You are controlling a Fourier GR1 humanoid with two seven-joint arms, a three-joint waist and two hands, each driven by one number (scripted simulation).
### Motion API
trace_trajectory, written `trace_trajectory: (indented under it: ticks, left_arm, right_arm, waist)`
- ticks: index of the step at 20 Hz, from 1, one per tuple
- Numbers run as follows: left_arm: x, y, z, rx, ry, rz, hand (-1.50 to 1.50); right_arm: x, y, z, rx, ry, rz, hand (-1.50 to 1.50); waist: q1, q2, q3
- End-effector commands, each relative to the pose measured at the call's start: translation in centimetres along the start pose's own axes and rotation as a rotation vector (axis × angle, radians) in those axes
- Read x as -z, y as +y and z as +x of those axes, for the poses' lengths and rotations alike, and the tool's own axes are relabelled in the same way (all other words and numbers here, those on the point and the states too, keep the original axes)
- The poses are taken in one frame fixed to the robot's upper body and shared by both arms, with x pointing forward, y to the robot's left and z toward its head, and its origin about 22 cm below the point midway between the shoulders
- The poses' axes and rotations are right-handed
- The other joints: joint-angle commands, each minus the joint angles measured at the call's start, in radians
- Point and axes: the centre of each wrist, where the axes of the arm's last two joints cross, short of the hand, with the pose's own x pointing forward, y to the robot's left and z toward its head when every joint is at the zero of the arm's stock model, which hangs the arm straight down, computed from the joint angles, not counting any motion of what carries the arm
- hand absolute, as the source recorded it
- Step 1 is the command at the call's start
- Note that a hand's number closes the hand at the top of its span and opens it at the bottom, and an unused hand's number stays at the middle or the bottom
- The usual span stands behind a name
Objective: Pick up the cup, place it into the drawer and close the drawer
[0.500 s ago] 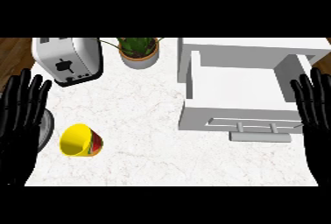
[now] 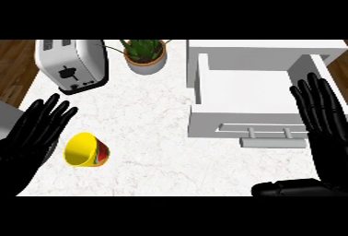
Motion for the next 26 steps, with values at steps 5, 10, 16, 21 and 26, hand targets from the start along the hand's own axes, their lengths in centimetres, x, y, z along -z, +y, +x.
trace_trajectory:
  ticks: [5,10,16,21,26]
  left_arm:
    - [-3.0,8.5,-0.4,-0.154,0.088,-0.065,-1.50]
    - [-3.4,10.0,-5.4,-0.135,0.181,-0.034,-1.50]
    - [-4.5,12.0,-8.3,-0.099,0.227,-0.015,-1.50]
    - [-4.0,10.2,-12.2,-0.041,0.275,0.028,-1.50]
    - [-6.3,12.8,-14.2,-0.049,0.327,0.037,-1.50]
  right_arm:
    - [2.8,-1.3,-0.5,0.036,0.040,0.058,-1.50]
    - [4.0,-0.6,-1.4,0.002,0.052,0.070,-1.50]
    - [3.5,-1.7,-1.7,0.017,0.025,0.078,-1.50]
    - [4.0,-1.7,-1.9,-0.009,0.011,0.074,-1.50]
    - [5.1,-2.1,-0.7,0.018,-0.001,0.062,-1.50]
  waist:
    - [-0.007,-0.003,0.005]
    - [-0.012,-0.003,0.005]
    - [-0.014,-0.004,0.005]
    - [-0.013,-0.004,0.005]
    - [-0.016,-0.003,0.005]
